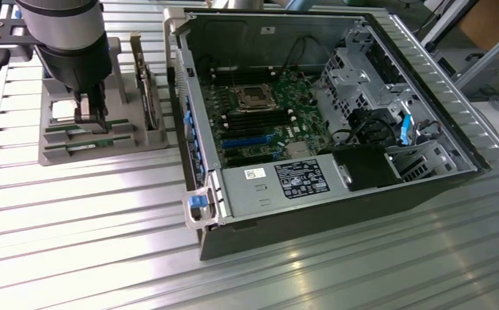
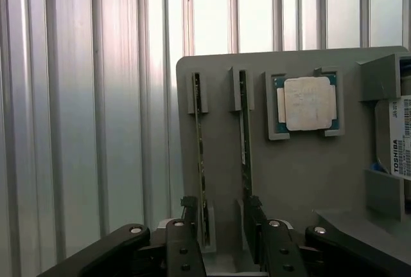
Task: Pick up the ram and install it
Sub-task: 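Pick up the ram and move it above insertion slot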
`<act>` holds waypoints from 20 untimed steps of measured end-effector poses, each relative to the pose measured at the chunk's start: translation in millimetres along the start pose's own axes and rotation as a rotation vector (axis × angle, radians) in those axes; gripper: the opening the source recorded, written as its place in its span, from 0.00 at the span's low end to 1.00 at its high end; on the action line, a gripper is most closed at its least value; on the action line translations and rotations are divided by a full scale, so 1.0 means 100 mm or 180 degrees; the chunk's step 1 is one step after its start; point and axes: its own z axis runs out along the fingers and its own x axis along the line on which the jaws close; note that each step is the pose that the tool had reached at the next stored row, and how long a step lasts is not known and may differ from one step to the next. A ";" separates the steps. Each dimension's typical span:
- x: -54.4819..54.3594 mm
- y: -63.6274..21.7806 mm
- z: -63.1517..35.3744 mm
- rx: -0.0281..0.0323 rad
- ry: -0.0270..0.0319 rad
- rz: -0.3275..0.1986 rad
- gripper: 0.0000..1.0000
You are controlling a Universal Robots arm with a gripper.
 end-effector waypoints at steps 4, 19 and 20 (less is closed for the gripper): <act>0.06 0.039 0.012 0.0000 0.0001 -0.0014 0.42; 0.14 0.147 0.146 -0.0004 0.0008 -0.0172 0.42; 0.15 0.154 0.169 -0.0004 0.0008 -0.0172 0.42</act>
